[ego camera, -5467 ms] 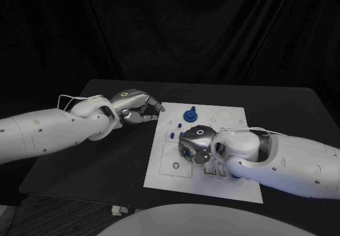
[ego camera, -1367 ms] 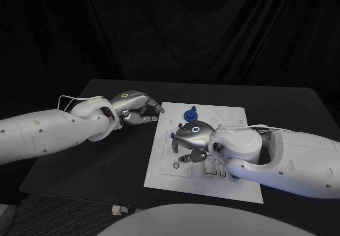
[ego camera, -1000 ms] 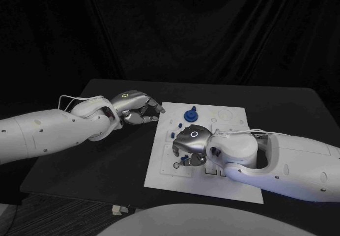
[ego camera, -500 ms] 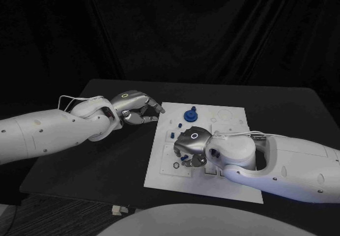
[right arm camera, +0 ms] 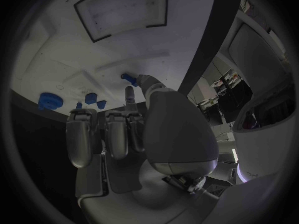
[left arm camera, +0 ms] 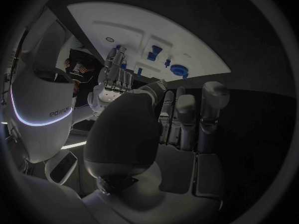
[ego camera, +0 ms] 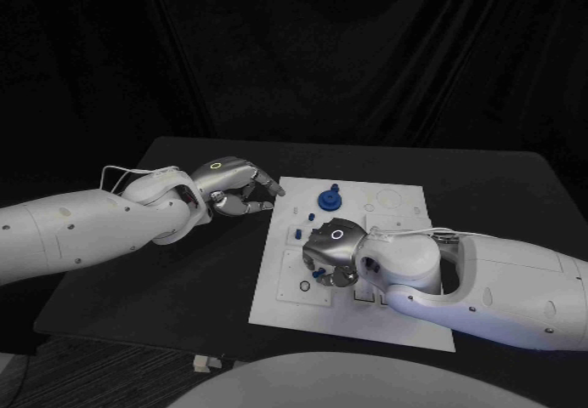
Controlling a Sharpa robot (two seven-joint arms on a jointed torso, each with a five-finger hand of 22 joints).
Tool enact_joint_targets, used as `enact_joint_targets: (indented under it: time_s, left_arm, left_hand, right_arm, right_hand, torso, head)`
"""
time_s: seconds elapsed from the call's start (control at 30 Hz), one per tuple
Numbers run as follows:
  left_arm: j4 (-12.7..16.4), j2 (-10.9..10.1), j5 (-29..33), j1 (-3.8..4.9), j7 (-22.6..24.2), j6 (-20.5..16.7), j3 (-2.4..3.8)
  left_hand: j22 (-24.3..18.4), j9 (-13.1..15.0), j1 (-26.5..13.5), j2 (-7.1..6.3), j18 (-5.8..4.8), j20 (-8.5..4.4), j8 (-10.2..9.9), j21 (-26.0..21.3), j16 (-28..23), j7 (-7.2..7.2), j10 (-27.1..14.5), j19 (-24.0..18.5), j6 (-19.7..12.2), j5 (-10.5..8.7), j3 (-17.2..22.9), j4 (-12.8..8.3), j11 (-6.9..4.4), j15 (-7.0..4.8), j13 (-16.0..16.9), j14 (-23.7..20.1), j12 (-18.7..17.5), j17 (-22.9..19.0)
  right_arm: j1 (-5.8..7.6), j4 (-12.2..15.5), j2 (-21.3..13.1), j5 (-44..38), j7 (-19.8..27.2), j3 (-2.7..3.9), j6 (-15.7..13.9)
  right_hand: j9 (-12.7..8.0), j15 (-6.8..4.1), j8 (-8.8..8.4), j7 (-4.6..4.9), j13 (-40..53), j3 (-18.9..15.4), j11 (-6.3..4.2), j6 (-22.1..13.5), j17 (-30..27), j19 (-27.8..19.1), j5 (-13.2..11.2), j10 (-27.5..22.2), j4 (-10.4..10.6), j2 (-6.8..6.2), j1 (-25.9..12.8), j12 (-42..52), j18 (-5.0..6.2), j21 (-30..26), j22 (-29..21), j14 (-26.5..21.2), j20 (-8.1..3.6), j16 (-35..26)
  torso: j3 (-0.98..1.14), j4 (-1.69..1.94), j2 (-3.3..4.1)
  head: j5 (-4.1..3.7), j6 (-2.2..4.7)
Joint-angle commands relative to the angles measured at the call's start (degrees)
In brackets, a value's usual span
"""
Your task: Assemble the parts on the task board
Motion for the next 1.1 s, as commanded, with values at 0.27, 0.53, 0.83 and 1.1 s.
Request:
enact_joint_targets:
  time_s: [0.27,0.53,0.83,1.1]
  left_arm:
    - [0.06,0.07,0.39,-0.27,0.84,0.12,0.05]
    - [0.06,0.06,0.39,-0.57,0.88,0.11,0.05]
    - [0.07,-0.02,0.39,-0.77,0.84,0.13,0.05]
    - [0.06,-0.08,0.39,-0.83,0.81,0.17,0.05]
  left_hand:
    - [5.93,-0.07,0.04,0.50,0.65,-0.06,-0.19,-0.21,-0.24,0.50,0.09,-0.42,0.00,0.39,0.30,-0.03,0.14,-0.08,0.06,-0.48,0.29,-0.05]
    - [5.93,-0.07,0.04,0.50,0.65,-0.06,-0.19,-0.21,-0.24,0.50,0.09,-0.42,0.00,0.39,0.30,-0.03,0.14,-0.08,0.06,-0.48,0.29,-0.05]
    - [5.93,-0.07,0.04,0.50,0.65,-0.06,-0.19,-0.21,-0.24,0.50,0.09,-0.42,0.00,0.39,0.30,-0.03,0.14,-0.08,0.06,-0.48,0.29,-0.05]
    - [5.92,-0.10,0.13,0.51,0.67,-0.06,-0.19,-0.36,-0.32,0.53,0.07,-0.44,-0.02,0.42,0.37,-0.08,0.16,-0.07,0.06,-0.52,0.35,-0.15]
  right_arm:
    - [-0.74,-0.50,0.28,-0.97,-1.00,0.02,-0.38]
    - [-1.17,-0.88,0.48,-0.97,-0.87,0.02,-1.02]
    - [-1.69,-1.75,0.83,-0.97,-0.69,0.02,-3.37]
    - [-1.91,-2.18,0.90,-0.97,-0.39,0.02,-4.45]
  right_hand:
    - [0.66,0.58,0.83,-0.08,15.09,0.20,0.39,0.56,15.08,4.93,-0.89,6.08,-0.83,0.25,0.41,0.20,-0.76,-0.51,14.32,6.01,0.44,0.17]
    - [0.92,0.58,0.96,-0.09,15.09,0.19,0.40,0.65,15.08,4.89,-1.81,6.08,-1.06,0.23,0.25,0.20,-0.74,-0.56,14.30,6.01,0.47,0.17]
    - [1.23,0.59,1.29,-0.16,15.09,0.44,0.36,1.16,15.08,4.82,-2.18,6.08,-1.09,0.84,0.06,0.20,-0.72,-0.66,14.26,6.01,0.50,0.17]
    - [2.86,0.11,3.34,-1.01,15.09,1.75,-0.34,4.76,15.08,4.76,0.72,6.08,-3.47,1.79,0.88,0.20,-0.70,-0.67,14.24,6.01,0.18,0.17]
  torso:
    - [0.02,-0.02,0.02]
    - [0.02,-0.04,-0.02]
    - [0.03,-0.01,0.02]
    - [0.01,-0.01,0.00]
  head:
    - [0.12,0.01]
    - [0.12,0.01]
    - [0.21,0.01]
    - [0.29,0.01]
